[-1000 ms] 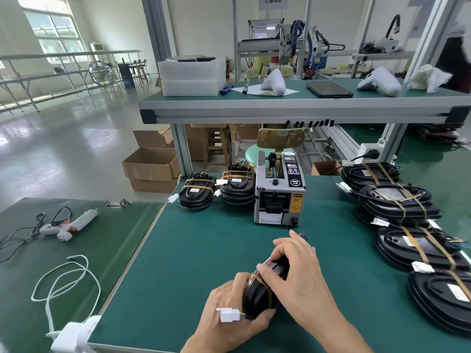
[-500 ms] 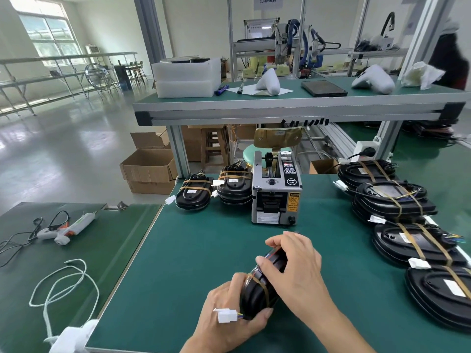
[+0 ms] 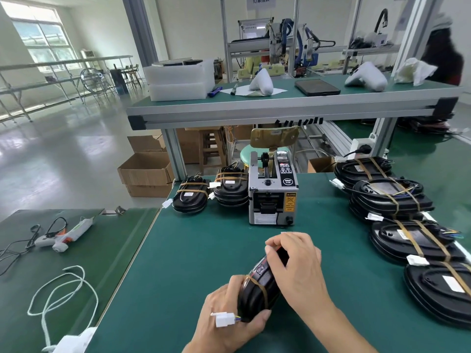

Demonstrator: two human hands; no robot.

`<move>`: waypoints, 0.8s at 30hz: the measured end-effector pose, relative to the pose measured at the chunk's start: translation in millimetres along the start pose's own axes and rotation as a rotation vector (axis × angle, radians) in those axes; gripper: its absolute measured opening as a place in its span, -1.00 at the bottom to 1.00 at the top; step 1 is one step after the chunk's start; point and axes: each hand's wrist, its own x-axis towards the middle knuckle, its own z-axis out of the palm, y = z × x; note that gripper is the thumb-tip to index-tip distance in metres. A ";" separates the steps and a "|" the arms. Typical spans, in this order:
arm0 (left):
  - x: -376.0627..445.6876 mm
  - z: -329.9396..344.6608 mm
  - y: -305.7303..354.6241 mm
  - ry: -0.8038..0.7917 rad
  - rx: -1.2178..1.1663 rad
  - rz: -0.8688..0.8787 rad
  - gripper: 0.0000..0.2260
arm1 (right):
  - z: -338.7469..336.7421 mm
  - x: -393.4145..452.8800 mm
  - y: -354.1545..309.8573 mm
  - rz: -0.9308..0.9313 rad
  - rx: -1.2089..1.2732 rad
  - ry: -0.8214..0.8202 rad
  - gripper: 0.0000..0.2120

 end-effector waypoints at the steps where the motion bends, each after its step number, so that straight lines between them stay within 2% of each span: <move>1: -0.1 -1.1 0.9 0.009 -0.006 0.009 -0.48 | -0.7 1.9 0.7 0.012 0.021 0.006 -0.87; 3: 0.0 -1.4 1.6 0.023 -0.019 0.005 -0.49 | -3.6 7.9 3.1 0.119 0.046 -0.020 -0.58; 5: 0.0 -1.6 0.4 0.028 -0.025 0.010 -0.48 | -8.1 13.4 7.2 0.329 0.062 -0.120 -0.26; 6: 0.4 -3.0 0.8 0.026 -0.024 0.019 -0.47 | -9.9 14.9 7.9 0.422 0.084 -0.182 -0.21; 8: 1.5 -5.3 1.1 0.009 -0.032 0.051 -0.43 | -9.6 13.9 11.4 0.487 0.124 -0.237 -0.34; 10: 2.2 -5.2 -0.4 0.014 -0.030 0.095 -0.37 | -11.4 13.4 11.5 0.459 0.109 -0.230 -0.40; 14: 2.4 -5.8 2.0 0.049 0.000 0.106 -0.51 | -16.7 29.5 16.0 0.395 0.023 -0.274 -0.42; 19: 1.6 -8.7 0.9 0.022 -0.029 0.118 -0.52 | -14.7 84.5 5.5 0.270 0.172 -0.285 -0.64; 21: 0.9 -8.6 0.7 0.021 -0.019 0.116 -0.52 | -8.9 106.9 -1.9 0.252 0.096 -0.306 -0.75; 24: 1.0 -6.4 0.5 0.060 0.025 0.110 -0.57 | 2.8 132.0 -6.2 0.353 0.021 -0.320 -0.74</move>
